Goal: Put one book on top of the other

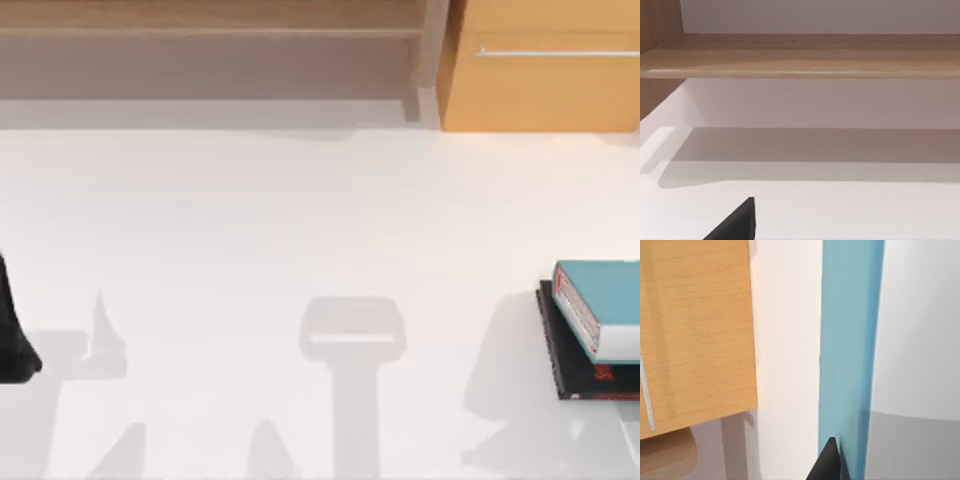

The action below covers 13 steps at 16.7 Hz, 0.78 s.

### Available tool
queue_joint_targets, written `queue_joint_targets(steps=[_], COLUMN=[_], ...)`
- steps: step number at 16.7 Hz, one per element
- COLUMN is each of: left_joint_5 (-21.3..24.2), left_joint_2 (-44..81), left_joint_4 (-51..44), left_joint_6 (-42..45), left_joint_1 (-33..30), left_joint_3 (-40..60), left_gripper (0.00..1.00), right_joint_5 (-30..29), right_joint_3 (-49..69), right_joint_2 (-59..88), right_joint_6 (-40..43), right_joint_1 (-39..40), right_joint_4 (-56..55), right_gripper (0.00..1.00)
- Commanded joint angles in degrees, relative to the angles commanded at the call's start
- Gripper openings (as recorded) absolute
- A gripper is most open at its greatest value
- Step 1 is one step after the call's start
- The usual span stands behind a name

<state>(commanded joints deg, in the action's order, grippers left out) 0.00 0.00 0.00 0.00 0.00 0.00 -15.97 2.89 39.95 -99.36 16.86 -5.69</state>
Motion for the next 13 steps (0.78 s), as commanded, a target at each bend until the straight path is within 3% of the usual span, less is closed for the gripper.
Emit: queue_joint_targets(steps=[9, 13], left_joint_5=[0.0, 0.0], left_joint_2=[0.0, 0.0], left_joint_4=[0.0, 0.0], left_joint_6=[0.0, 0.0], left_joint_1=[0.0, 0.0], left_joint_3=[0.0, 0.0], left_gripper=[1.0, 1.0], right_joint_5=[0.6, 0.6], right_joint_3=[0.0, 0.0], right_joint_2=[3.7, 3.7], right_joint_6=[0.3, 0.3], right_joint_1=[-0.7, -0.7], right_joint_4=[-3.7, -3.7], right_gripper=[0.0, 0.3])
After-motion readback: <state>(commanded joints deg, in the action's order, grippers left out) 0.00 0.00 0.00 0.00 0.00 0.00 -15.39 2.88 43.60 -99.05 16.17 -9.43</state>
